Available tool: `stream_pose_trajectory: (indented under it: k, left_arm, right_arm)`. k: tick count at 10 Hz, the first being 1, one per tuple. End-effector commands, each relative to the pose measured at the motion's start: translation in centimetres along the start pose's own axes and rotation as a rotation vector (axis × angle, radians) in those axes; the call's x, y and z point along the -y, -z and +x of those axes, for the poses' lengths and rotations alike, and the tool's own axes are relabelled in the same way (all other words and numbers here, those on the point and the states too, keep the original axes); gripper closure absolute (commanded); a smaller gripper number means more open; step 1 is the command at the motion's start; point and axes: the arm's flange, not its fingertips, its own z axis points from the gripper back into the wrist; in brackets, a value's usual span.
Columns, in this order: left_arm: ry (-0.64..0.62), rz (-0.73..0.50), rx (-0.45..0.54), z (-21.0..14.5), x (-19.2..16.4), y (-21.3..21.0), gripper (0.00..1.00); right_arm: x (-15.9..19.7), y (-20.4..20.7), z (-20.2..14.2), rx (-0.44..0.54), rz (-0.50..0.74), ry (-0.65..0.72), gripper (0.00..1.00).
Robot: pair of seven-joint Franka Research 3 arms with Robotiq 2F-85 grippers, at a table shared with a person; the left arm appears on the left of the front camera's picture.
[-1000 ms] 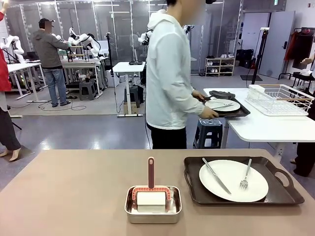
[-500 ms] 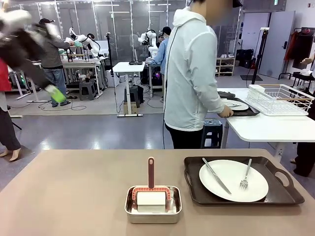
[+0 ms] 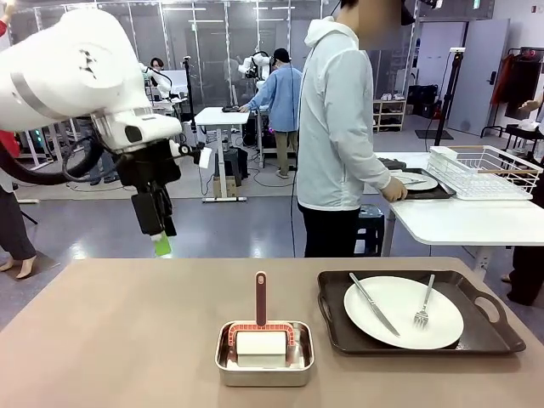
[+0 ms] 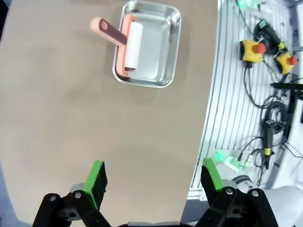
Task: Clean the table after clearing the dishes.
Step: When the left (or right) Handle tray is removed, use the left hand (or right hand) to clean the left (or right) side of the table with the Lint Roller.
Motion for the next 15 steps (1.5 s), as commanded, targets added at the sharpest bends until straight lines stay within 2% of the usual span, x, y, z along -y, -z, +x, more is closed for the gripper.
stream_pose_trajectory:
  k: [1,2,6,7,12,15]
  left_arm:
    - [0.002,0.006,0.096,-0.9,0.8,-1.3,0.0]
    - [0.0,0.0,0.0,0.0,0.0,0.0,0.0]
    - [0.003,-0.008,0.015,0.0,-0.1,0.2,0.0]
    - [0.054,0.005,-0.031,1.1,-0.3,1.7,0.0]
    - [0.178,-0.046,-0.134,11.3,-3.4,7.4,0.0]
    - [0.227,-0.062,-0.206,15.2,-5.9,9.3,0.0]
  right_arm:
    - [-0.3,-0.1,-0.2,0.003,0.006,-0.006,0.0]
    - [-0.3,-0.1,-0.2,0.003,0.006,-0.006,0.0]
    - [-0.3,-0.1,-0.2,0.003,0.006,-0.006,0.0]
    - [-0.3,-0.1,-0.2,0.003,0.006,-0.006,0.0]
    - [-0.3,-0.1,-0.2,0.003,0.006,-0.006,0.0]
    - [-0.3,-0.1,-0.2,0.003,0.006,-0.006,0.0]
